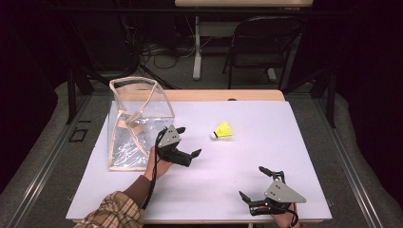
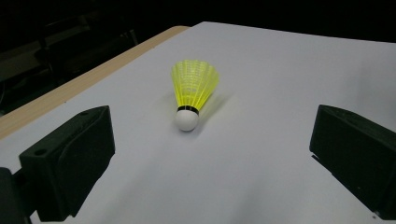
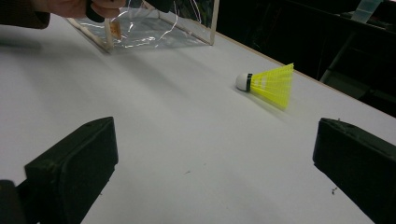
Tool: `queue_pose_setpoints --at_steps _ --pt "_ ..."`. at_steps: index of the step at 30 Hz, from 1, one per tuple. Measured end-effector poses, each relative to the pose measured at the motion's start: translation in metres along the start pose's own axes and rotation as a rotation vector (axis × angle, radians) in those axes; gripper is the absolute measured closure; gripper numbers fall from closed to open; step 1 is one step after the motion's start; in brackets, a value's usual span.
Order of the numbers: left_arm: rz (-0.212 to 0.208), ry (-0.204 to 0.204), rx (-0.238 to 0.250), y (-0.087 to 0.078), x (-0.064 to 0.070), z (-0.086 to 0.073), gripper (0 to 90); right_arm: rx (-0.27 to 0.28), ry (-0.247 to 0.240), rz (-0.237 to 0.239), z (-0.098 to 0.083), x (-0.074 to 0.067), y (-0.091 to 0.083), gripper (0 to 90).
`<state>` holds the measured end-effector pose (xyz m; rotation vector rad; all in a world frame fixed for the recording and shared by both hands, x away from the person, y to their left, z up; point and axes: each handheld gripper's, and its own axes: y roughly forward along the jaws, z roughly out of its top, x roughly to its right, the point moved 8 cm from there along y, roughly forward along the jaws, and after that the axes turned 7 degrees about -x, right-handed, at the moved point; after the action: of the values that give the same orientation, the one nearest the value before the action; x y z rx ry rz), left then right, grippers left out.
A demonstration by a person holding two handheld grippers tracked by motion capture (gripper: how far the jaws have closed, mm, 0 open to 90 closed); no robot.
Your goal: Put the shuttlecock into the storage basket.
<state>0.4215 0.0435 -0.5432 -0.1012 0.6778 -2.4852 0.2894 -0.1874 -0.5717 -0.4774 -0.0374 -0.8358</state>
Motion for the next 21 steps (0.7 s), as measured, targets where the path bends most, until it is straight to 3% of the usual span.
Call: queue_pose_setpoints --at_steps 21 --pt "-0.032 0.032 -0.028 0.022 -0.007 0.022 0.1 0.002 0.003 0.003 0.000 0.000 0.000 0.0"
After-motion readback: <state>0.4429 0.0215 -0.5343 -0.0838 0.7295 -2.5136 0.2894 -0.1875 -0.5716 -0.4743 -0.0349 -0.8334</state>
